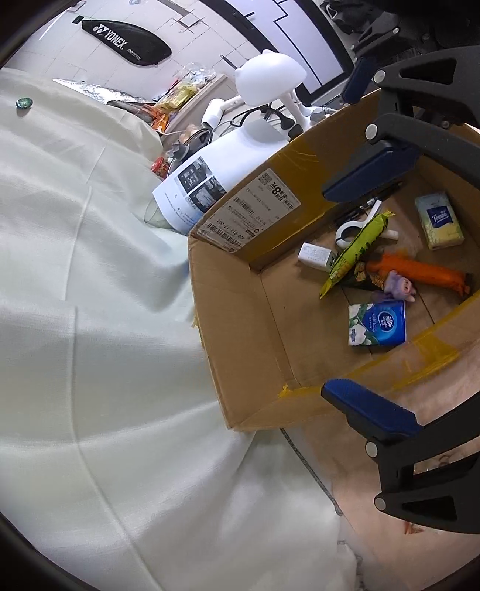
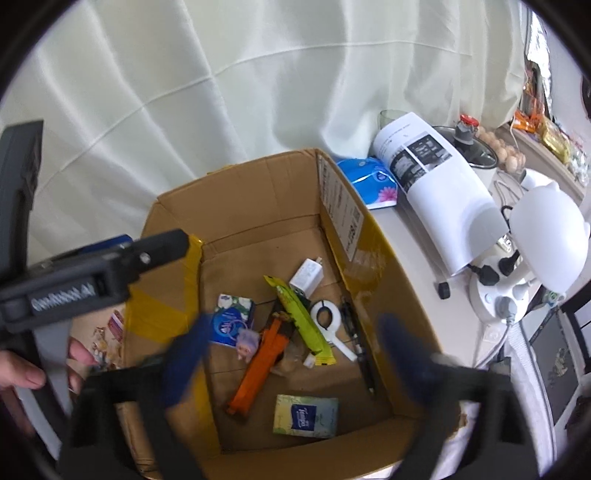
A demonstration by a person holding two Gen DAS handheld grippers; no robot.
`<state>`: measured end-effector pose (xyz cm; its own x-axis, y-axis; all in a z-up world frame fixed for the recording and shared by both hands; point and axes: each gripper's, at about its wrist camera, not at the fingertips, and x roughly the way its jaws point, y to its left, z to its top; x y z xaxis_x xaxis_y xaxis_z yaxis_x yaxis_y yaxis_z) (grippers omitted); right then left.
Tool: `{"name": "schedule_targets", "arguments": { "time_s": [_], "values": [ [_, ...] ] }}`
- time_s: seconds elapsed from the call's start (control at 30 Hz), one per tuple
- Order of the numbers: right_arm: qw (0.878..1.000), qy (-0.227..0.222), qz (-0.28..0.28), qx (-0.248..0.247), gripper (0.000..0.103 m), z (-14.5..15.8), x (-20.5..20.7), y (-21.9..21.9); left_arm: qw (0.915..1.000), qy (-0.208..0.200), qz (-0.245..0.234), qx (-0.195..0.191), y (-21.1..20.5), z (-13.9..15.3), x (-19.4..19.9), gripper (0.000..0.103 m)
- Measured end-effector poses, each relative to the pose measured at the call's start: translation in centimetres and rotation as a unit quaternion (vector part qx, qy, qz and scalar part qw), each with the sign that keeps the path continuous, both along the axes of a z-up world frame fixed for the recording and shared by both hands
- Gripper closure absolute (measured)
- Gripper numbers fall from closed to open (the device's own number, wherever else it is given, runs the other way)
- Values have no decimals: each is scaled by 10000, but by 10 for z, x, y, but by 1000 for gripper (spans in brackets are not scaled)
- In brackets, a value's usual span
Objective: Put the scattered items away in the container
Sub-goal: 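Move both tools back over the snack pile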
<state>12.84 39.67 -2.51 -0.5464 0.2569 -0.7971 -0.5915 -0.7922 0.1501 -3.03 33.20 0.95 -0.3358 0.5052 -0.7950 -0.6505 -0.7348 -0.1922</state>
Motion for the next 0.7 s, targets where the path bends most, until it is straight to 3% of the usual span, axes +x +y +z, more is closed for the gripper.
{"name": "schedule_targets", "arguments": {
  "time_s": [0.33,0.53,0.7],
  "values": [
    [9991,362,224,65,0,10,-18,-16,9991,105,379,181,-48,16,-12,1],
    [9960,664,589,-46,0,21,-51,-45,9949,75,990,192,-113,21,-32,0],
    [9918,659,1079,-176,0,27,-87,-79,9854,40,1690,207,-182,24,-47,0]
  ]
}}
